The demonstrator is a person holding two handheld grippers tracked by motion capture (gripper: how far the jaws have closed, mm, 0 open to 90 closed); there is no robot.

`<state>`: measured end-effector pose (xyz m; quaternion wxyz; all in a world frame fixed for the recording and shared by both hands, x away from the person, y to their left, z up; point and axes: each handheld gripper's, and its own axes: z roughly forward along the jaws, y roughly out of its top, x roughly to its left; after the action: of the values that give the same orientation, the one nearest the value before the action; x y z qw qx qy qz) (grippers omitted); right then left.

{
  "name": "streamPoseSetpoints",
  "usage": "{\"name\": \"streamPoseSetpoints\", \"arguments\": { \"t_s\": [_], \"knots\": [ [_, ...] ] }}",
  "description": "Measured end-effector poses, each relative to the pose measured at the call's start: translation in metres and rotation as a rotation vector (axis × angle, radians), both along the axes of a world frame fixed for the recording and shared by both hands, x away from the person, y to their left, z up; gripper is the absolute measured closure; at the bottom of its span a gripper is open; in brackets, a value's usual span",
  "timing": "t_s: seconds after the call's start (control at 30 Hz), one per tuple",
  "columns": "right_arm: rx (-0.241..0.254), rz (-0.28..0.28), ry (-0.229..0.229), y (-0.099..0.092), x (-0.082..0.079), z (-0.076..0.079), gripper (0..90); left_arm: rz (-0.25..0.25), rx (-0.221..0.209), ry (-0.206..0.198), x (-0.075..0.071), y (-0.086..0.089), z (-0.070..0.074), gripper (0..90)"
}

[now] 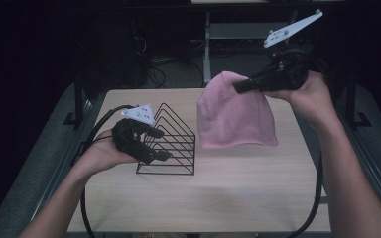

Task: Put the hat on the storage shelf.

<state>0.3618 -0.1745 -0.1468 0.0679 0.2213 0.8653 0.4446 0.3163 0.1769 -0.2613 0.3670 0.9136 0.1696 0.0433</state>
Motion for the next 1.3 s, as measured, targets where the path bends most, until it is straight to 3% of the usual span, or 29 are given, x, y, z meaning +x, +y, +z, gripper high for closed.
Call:
{"name": "streamPoseSetpoints", "arguments": {
  "t_s": [0.3, 0.57, 0.9, 1.1, 1.2, 1.3],
  "knots": [
    [0.011, 0.049, -0.025, 0.025, 0.001, 0.016, 79.5, 0.015, -0.016, 0.017, 0.006, 0.007, 0.002, 26.2],
    [0.023, 0.115, -0.048, 0.056, 0.003, 0.030, 79.4, 0.026, -0.070, 0.022, 0.013, 0.019, 0.010, 26.7],
    [0.045, 0.185, -0.058, 0.089, 0.011, 0.040, 79.2, 0.014, -0.142, 0.052, 0.019, 0.043, 0.013, 39.8],
    [0.037, 0.217, -0.073, 0.106, 0.014, 0.041, 79.3, 0.016, -0.138, 0.066, 0.020, 0.050, 0.012, 45.3],
    [0.046, 0.231, -0.081, 0.114, 0.016, 0.043, 79.2, 0.028, -0.141, 0.065, 0.021, 0.055, 0.011, 53.8],
    [0.045, 0.242, -0.082, 0.120, 0.016, 0.043, 79.2, 0.045, -0.148, 0.097, 0.022, 0.060, 0.010, 65.8]
  ]
}}
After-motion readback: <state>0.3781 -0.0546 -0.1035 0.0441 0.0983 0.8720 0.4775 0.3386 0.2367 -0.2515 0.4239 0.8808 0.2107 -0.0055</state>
